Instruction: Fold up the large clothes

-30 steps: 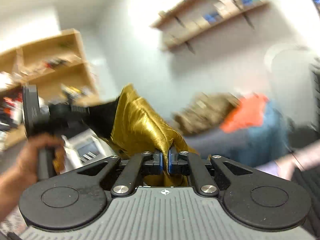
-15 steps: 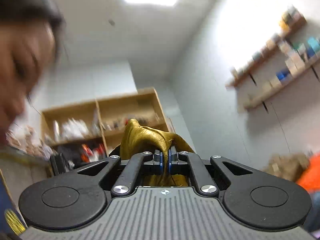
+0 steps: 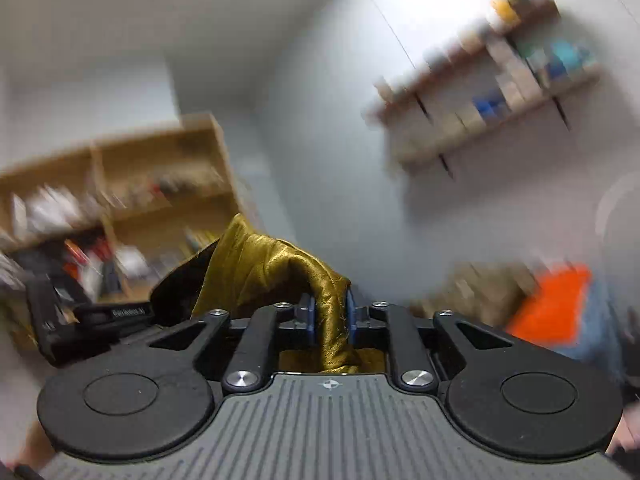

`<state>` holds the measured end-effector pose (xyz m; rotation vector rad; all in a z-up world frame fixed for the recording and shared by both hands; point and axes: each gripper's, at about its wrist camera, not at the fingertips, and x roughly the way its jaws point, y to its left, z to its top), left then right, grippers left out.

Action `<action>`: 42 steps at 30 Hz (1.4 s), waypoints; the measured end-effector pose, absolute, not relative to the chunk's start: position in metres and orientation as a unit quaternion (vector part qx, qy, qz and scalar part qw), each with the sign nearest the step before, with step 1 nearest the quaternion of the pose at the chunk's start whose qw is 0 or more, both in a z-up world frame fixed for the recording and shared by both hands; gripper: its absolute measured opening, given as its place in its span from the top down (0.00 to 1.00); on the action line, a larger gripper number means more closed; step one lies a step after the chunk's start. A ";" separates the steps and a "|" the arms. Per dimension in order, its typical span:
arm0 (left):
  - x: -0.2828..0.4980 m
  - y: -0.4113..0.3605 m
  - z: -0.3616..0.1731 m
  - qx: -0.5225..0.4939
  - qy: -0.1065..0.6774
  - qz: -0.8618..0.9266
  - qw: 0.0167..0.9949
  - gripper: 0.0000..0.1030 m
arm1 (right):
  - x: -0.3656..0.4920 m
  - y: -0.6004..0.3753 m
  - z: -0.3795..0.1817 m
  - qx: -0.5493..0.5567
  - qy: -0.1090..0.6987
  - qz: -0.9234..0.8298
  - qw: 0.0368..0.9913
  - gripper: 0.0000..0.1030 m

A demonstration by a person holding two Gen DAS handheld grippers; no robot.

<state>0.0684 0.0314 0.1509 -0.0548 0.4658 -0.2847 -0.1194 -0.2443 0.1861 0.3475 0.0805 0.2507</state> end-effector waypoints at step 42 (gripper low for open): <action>-0.044 0.267 -0.097 -0.006 0.481 0.085 0.873 0.00 | -0.189 -0.169 -0.102 0.121 0.412 -0.092 0.898 0.07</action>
